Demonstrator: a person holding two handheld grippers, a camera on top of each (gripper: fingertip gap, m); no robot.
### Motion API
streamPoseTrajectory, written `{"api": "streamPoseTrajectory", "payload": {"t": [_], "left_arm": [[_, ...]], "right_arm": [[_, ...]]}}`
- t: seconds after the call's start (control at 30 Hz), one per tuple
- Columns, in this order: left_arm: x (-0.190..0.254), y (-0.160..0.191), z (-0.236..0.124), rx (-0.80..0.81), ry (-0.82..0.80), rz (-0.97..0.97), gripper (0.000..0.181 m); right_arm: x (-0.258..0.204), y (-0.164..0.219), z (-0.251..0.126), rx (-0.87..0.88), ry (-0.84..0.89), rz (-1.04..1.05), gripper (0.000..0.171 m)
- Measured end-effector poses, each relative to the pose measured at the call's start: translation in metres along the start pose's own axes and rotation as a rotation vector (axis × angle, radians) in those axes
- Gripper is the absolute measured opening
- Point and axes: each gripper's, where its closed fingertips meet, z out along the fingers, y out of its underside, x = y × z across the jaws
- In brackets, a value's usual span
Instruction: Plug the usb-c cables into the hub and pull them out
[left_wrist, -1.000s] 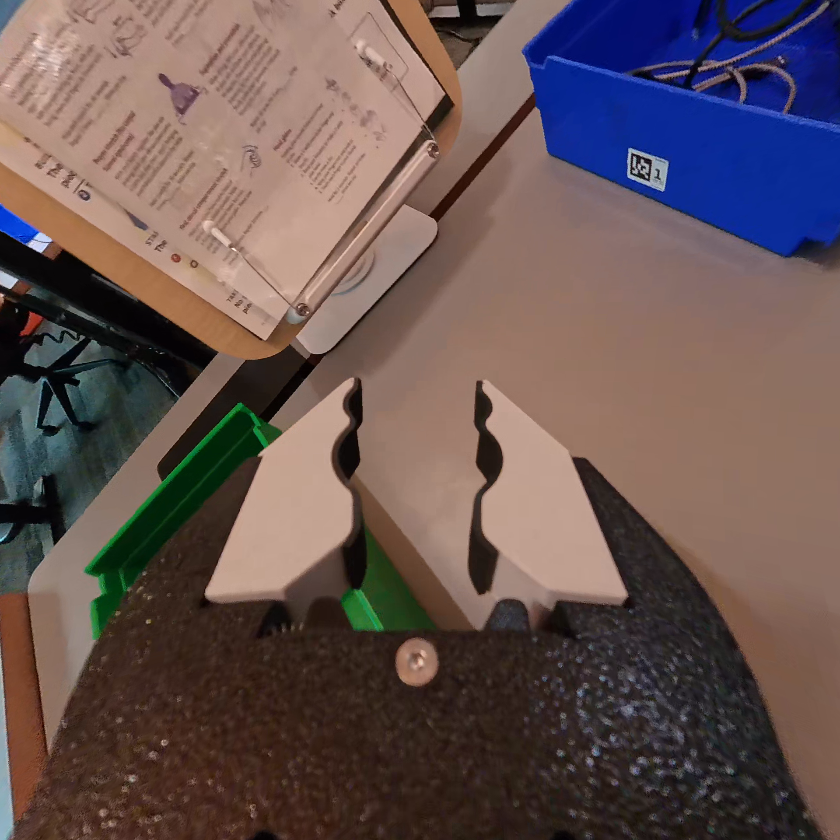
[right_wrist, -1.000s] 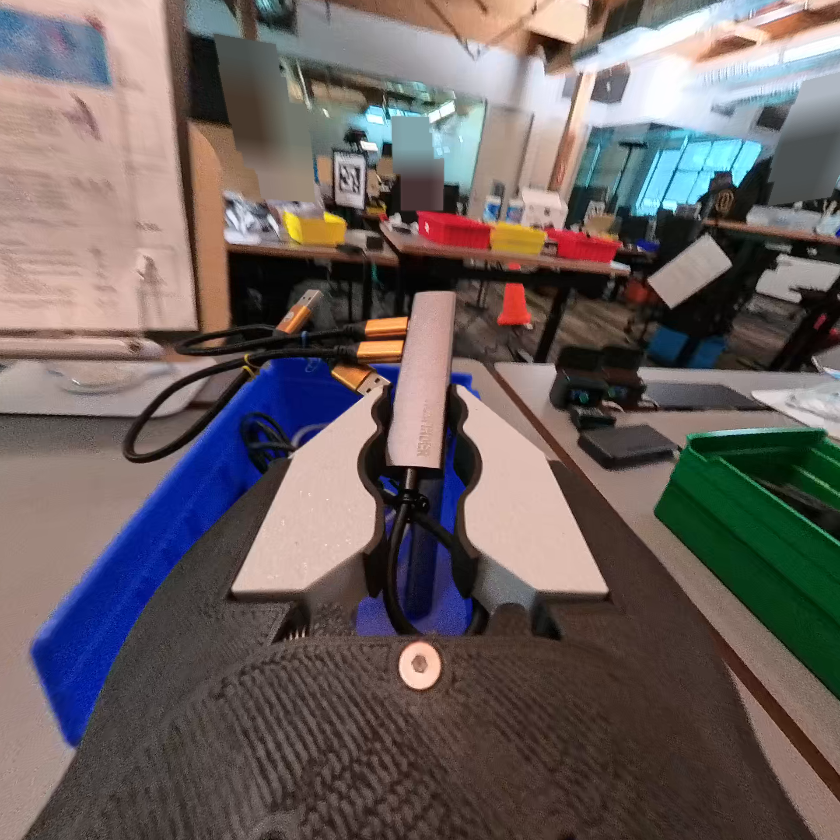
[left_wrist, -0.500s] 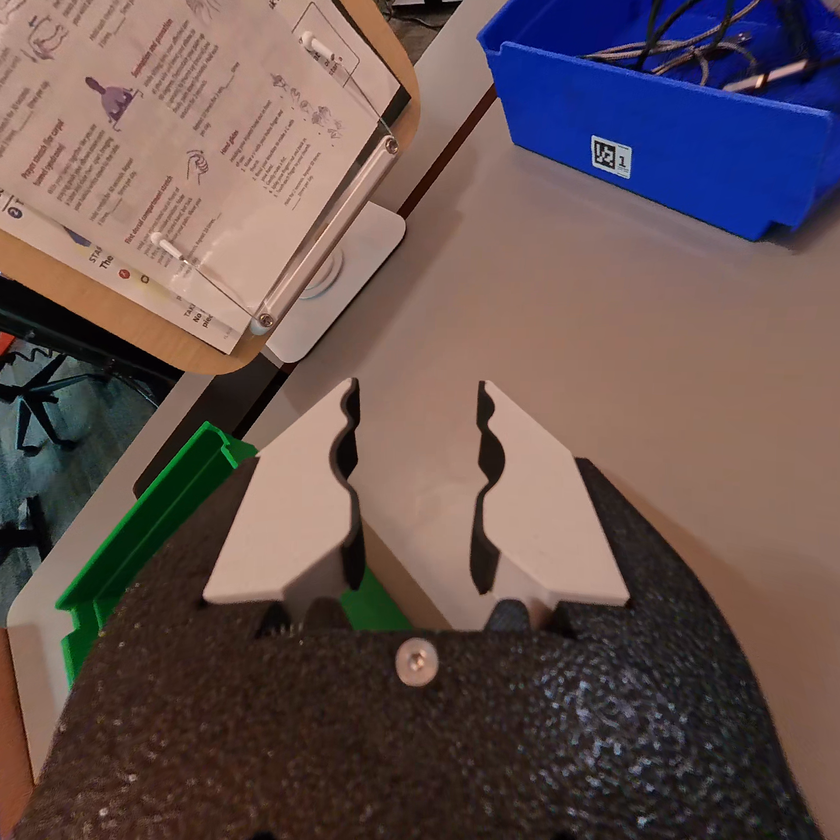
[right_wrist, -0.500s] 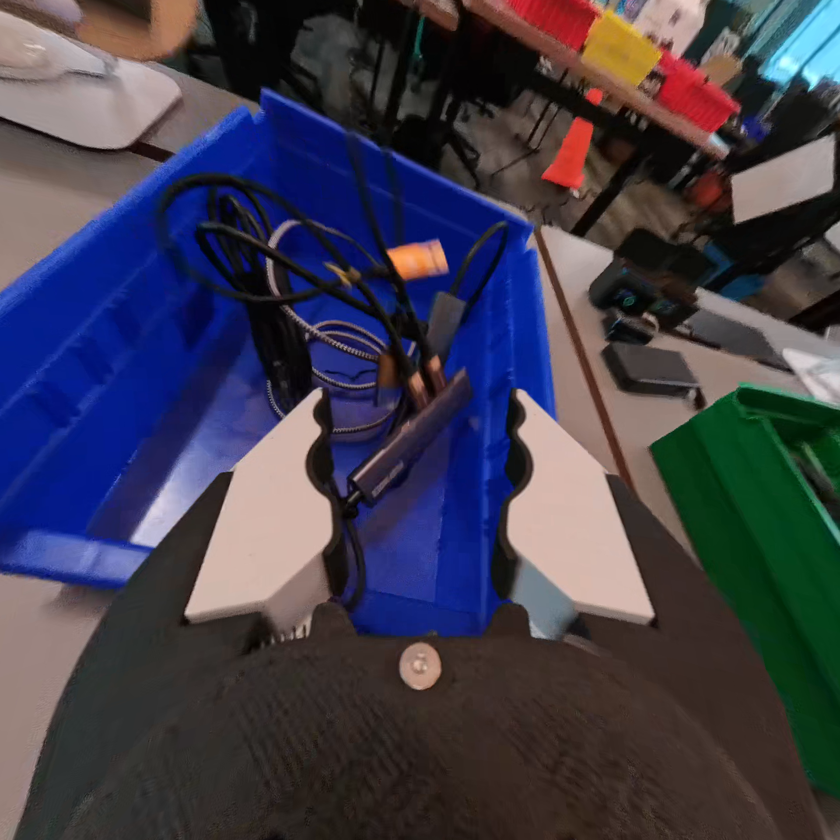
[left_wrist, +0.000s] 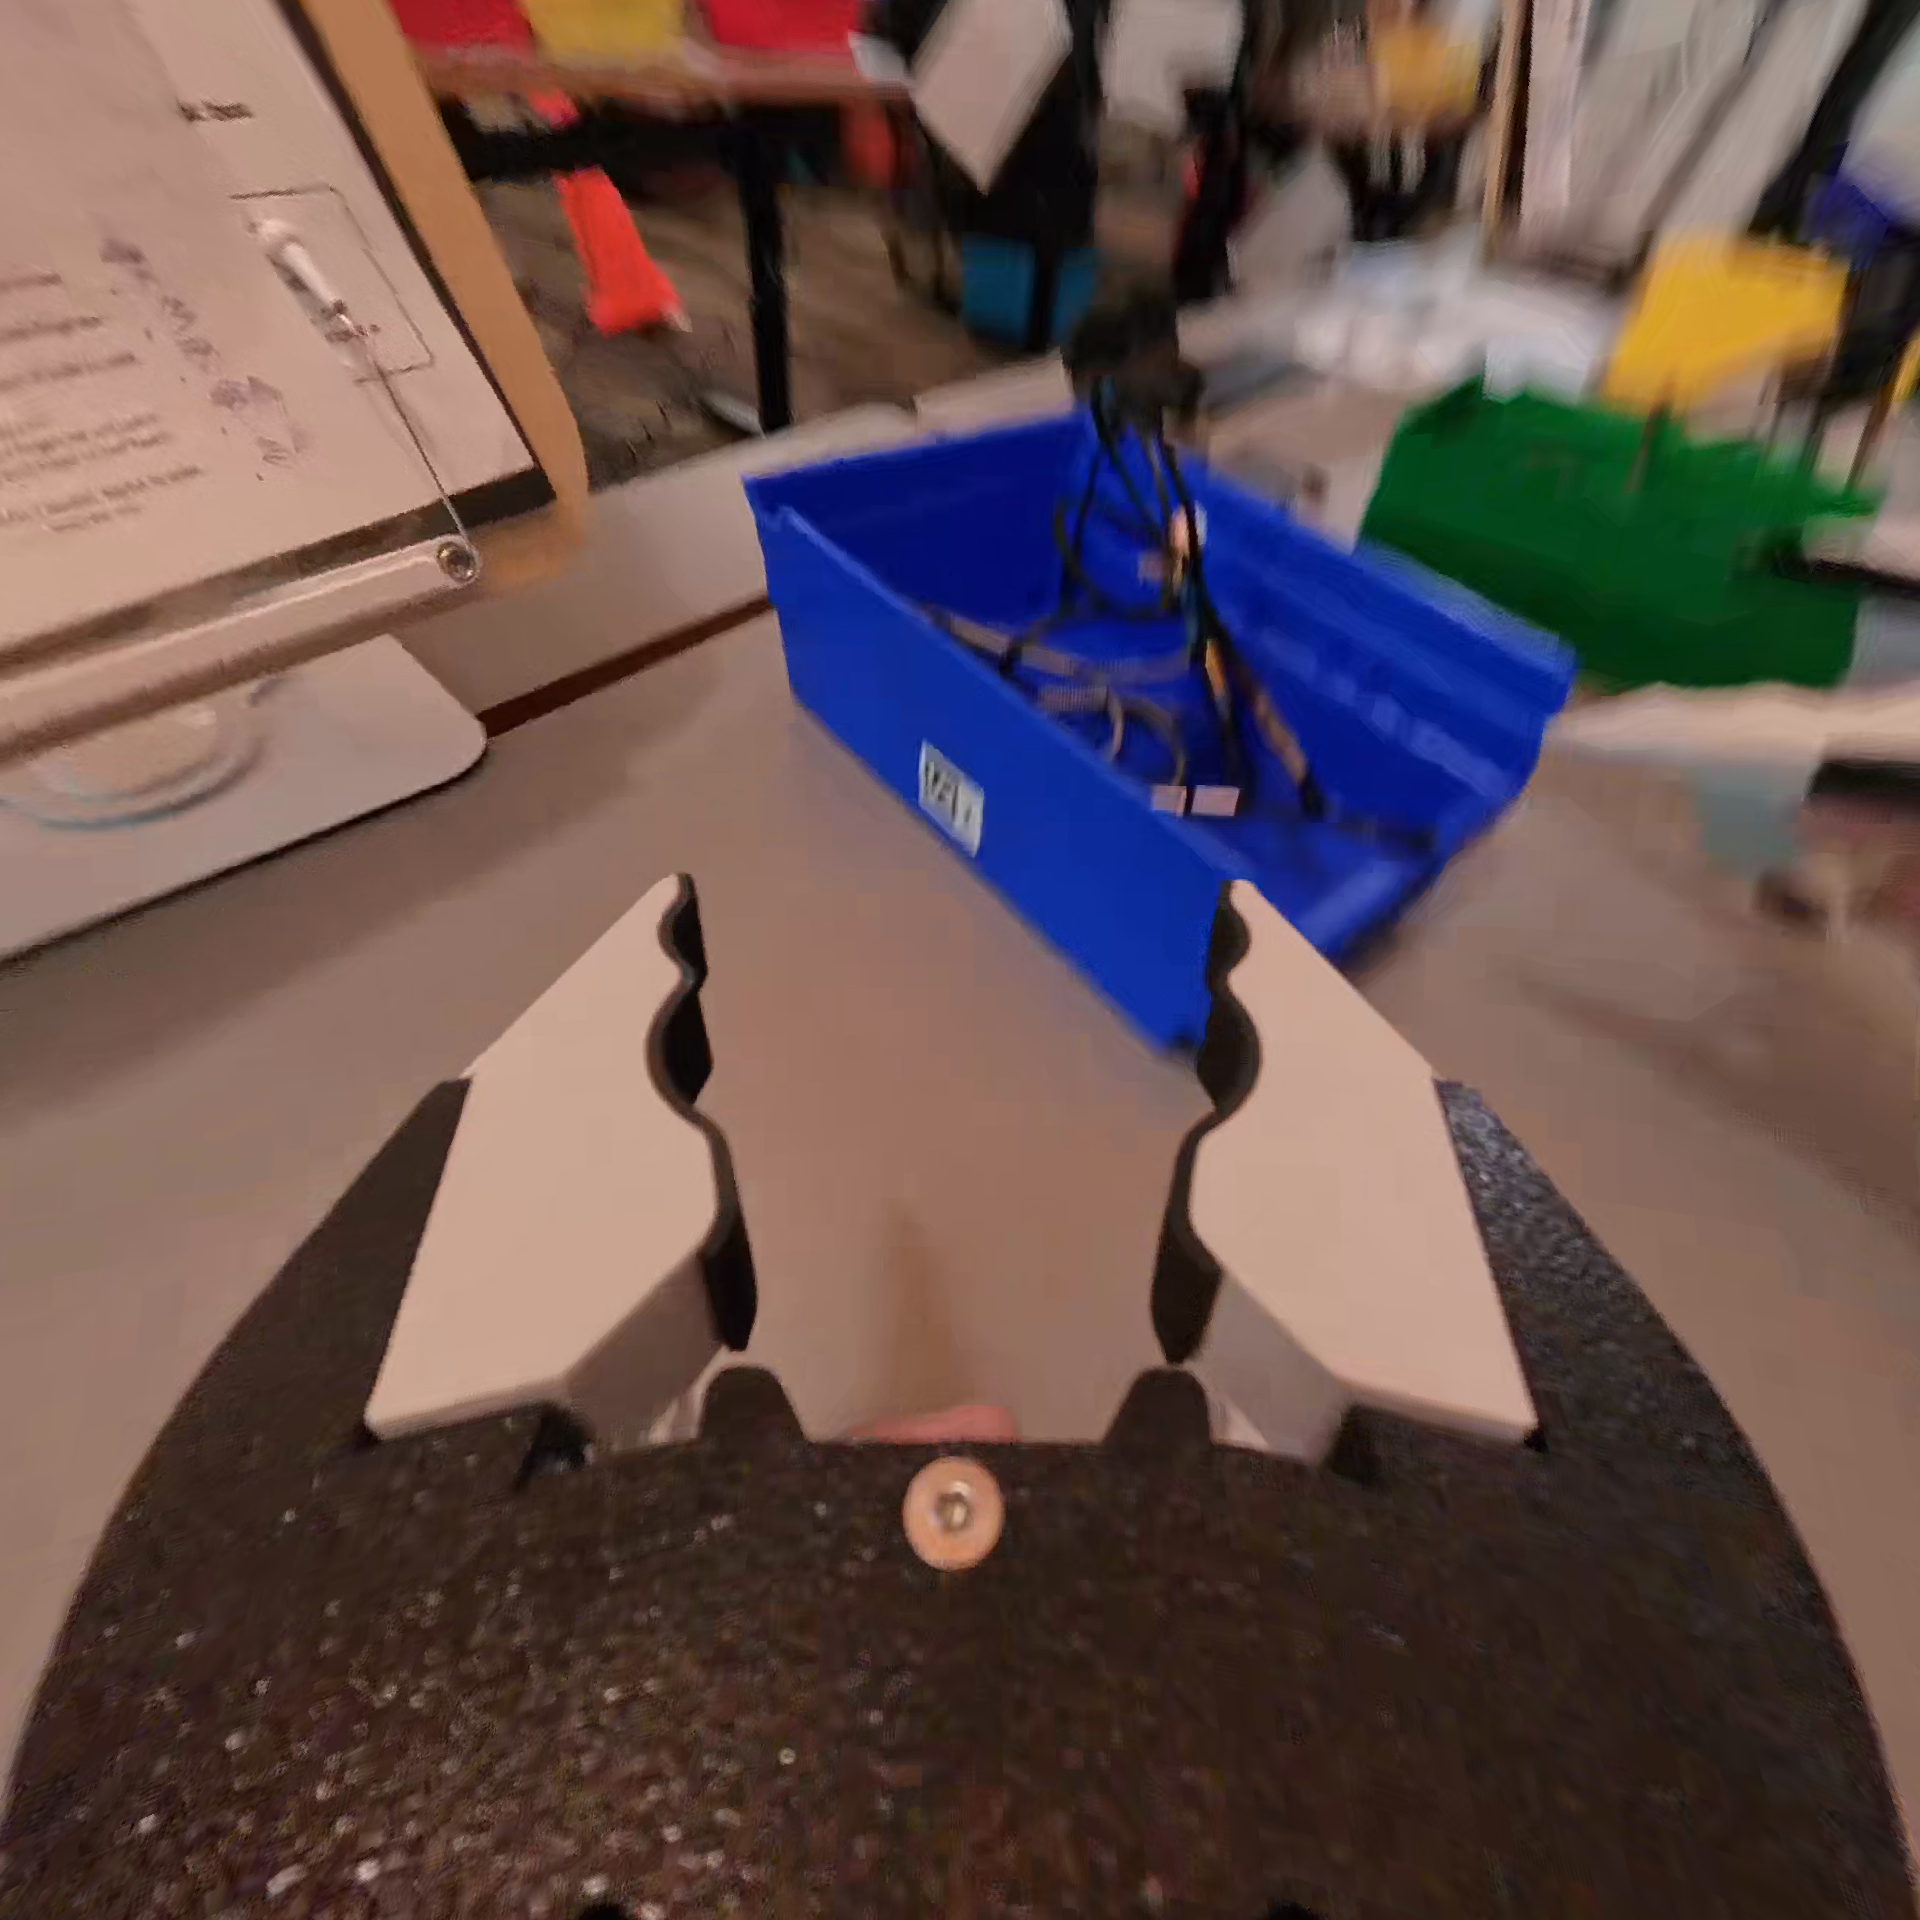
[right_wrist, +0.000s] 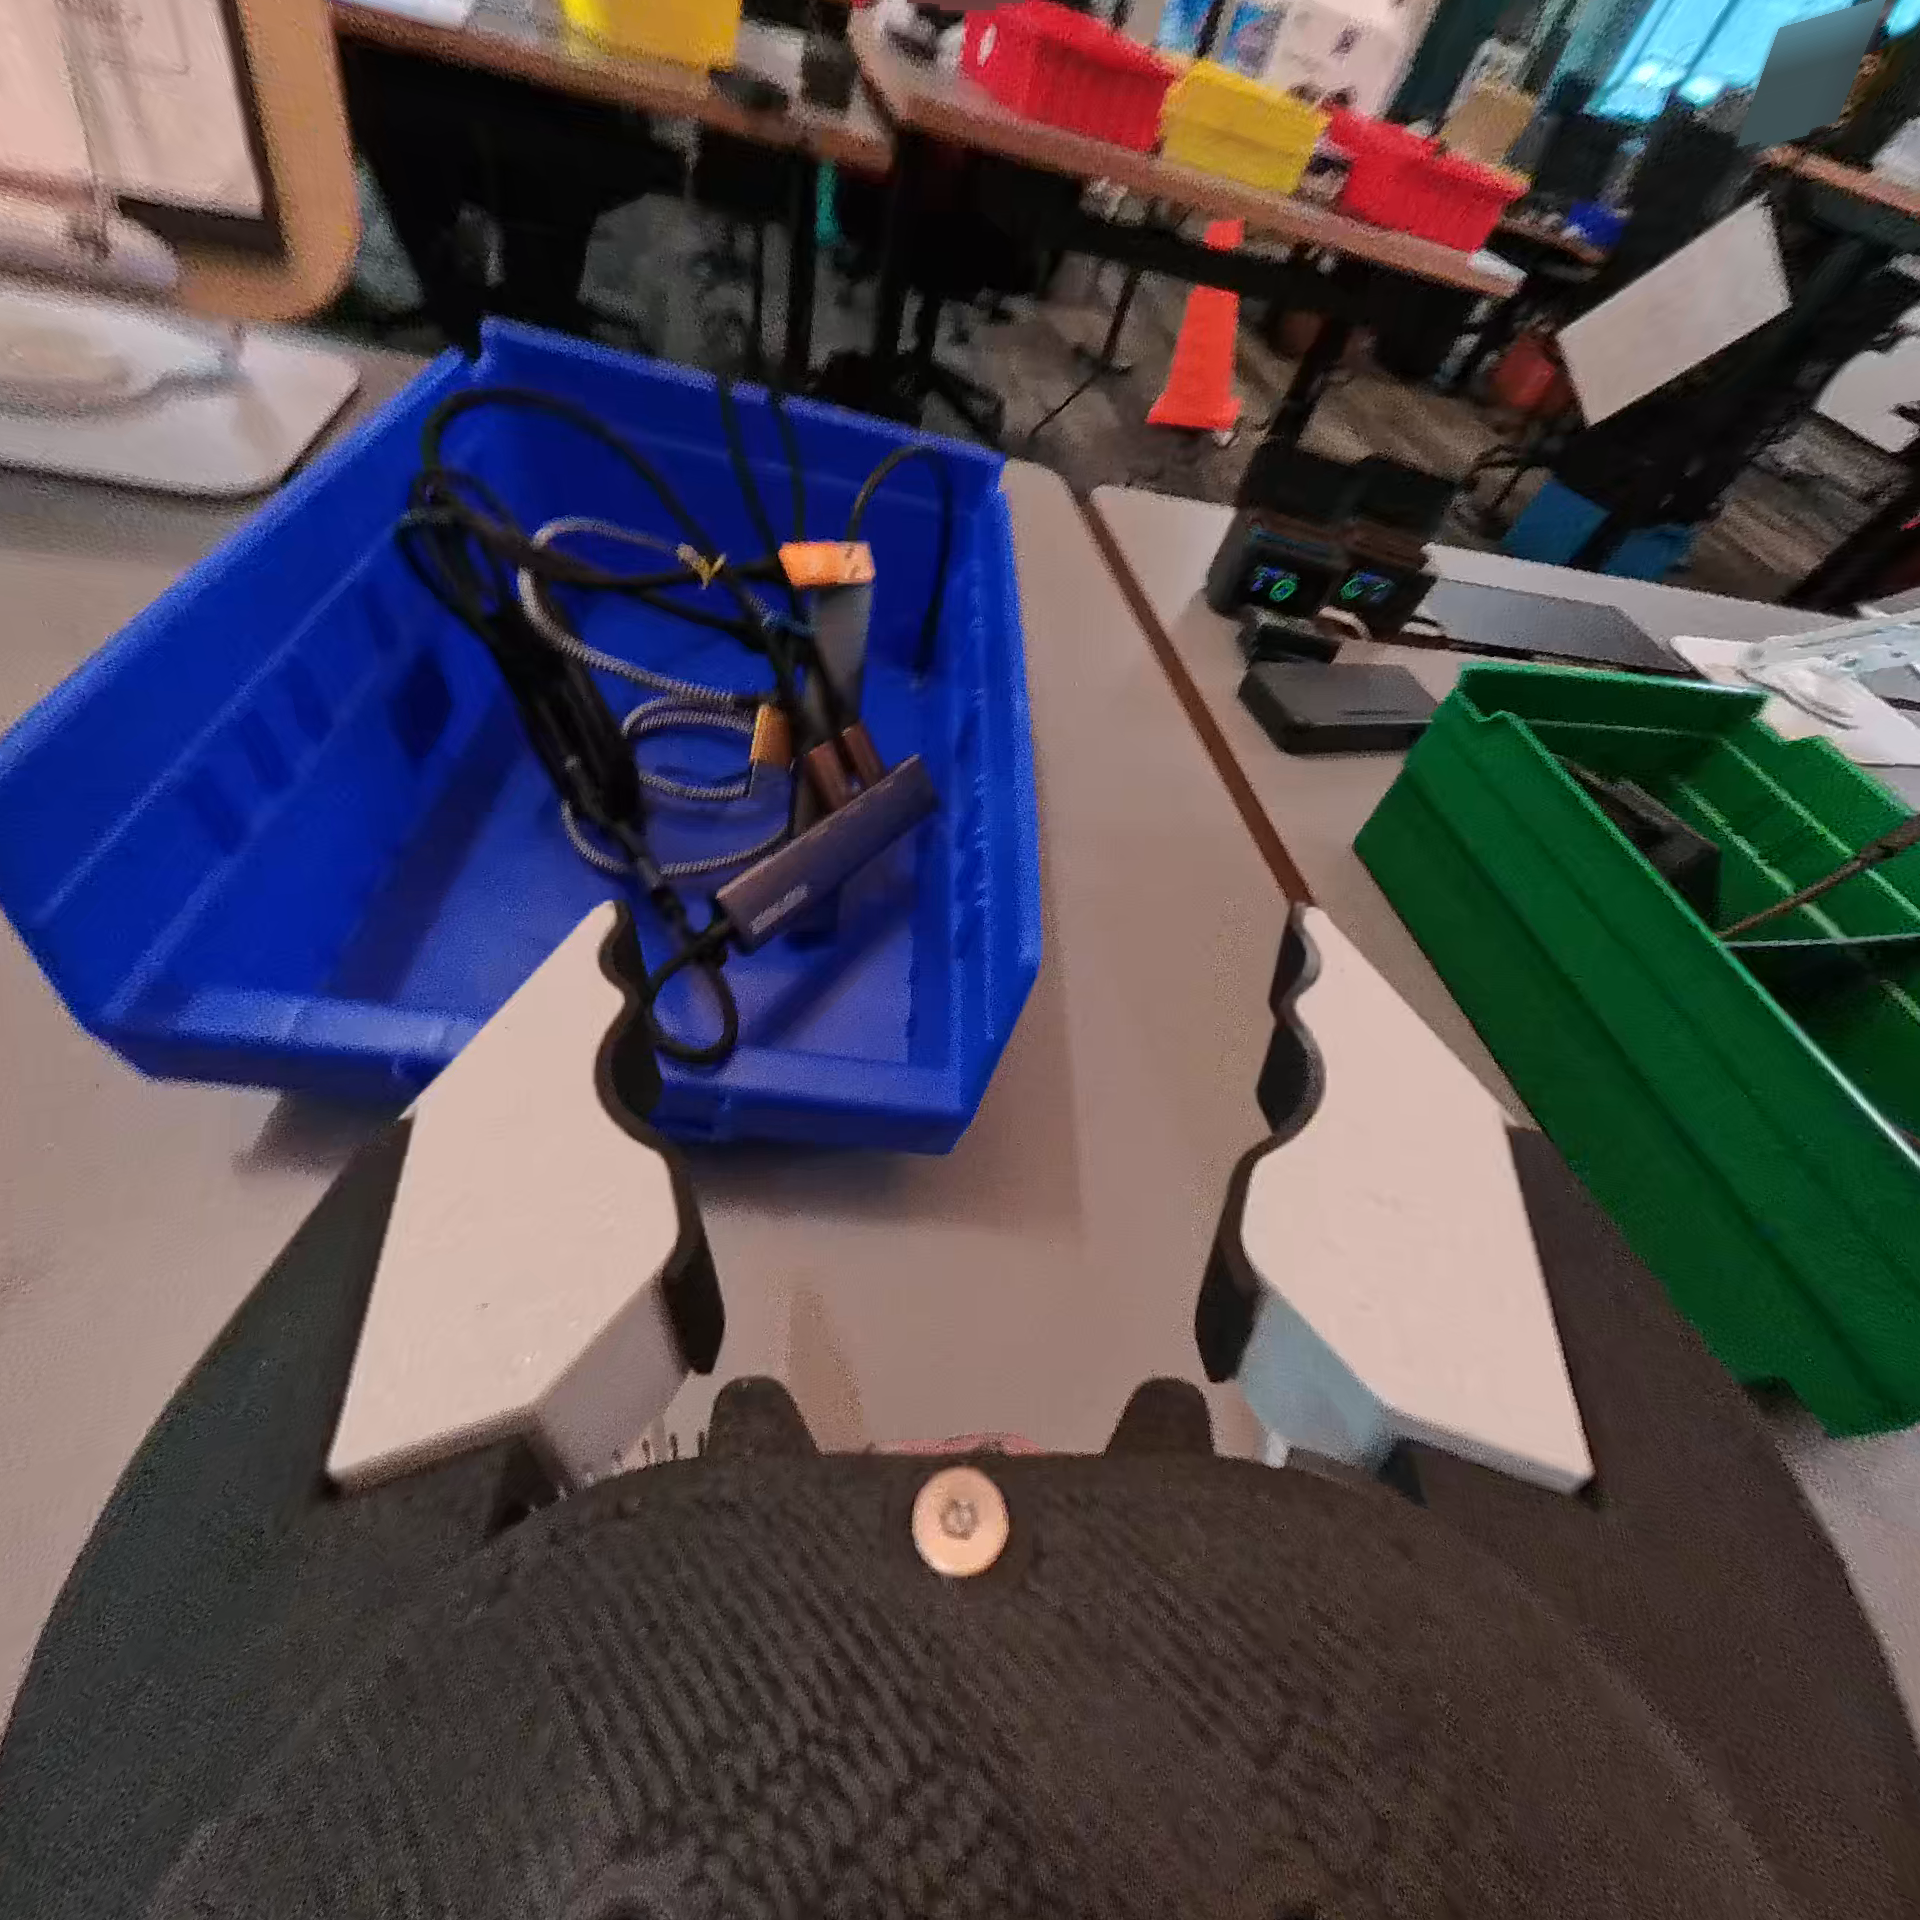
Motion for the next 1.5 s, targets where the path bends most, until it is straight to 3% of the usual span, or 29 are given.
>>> {"api": "streamPoseTrajectory", "payload": {"t": [0.1, 0.2, 0.3, 0.4, 0.43, 0.47, 0.53, 0.63, 0.83, 1.0, 1.13, 1.27, 1.37, 1.5], "left_arm": [[0.025, -0.003, 0.037, 0.197, -0.057, -0.122, 0.096], [0.043, 0.012, 0.075, 0.165, -0.170, -0.025, 0.106], [0.053, 0.006, 0.096, 0.181, -0.254, 0.083, 0.104], [0.050, 0.024, 0.122, 0.035, -0.286, 0.116, 0.096], [0.053, 0.033, 0.130, -0.014, -0.254, 0.104, 0.085], [0.052, 0.036, 0.132, -0.030, -0.249, 0.098, 0.053], [0.038, 0.035, 0.126, -0.014, -0.307, 0.086, 0.028], [0.014, 0.039, 0.097, 0.008, -0.376, 0.079, 0.002], [-0.006, 0.070, -0.010, 0.035, -0.301, 0.120, 0.000], [-0.031, 0.103, -0.123, 0.073, -0.368, 0.109, 0.000], [-0.046, 0.114, -0.187, 0.168, -0.479, 0.113, 0.000], [-0.054, 0.120, -0.206, 0.164, -0.517, 0.106, 0.000], [-0.059, 0.122, -0.210, 0.157, -0.507, 0.080, 0.000], [-0.059, 0.125, -0.217, 0.148, -0.517, 0.107, 0.000]], "right_arm": [[-0.004, -0.012, -0.002, 0.083, -0.041, 0.048, 0.118], [-0.010, -0.011, -0.004, 0.089, -0.093, 0.072, 0.118], [-0.010, -0.016, -0.008, 0.116, -0.113, 0.090, 0.116], [-0.012, -0.023, -0.013, 0.148, -0.151, 0.118, 0.113], [-0.014, -0.025, -0.015, 0.153, -0.161, 0.123, 0.113], [-0.015, -0.027, -0.016, 0.159, -0.174, 0.127, 0.113], [-0.021, -0.033, -0.022, 0.182, -0.205, 0.130, 0.110], [-0.031, -0.046, -0.034, 0.228, -0.240, 0.125, 0.106], [-0.086, -0.076, -0.067, 0.325, -0.396, 0.052, 0.107], [-0.189, -0.101, -0.100, 0.351, -0.679, 0.045, 0.111], [-0.300, -0.145, -0.107, 0.267, -0.891, 0.052, 0.111], [-0.417, -0.182, -0.083, 0.074, -1.014, 0.136, 0.107], [-0.498, -0.168, -0.060, -0.180, -1.056, 0.169, 0.100], [-0.552, -0.128, -0.015, -0.344, -0.878, 0.108, 0.098]]}}
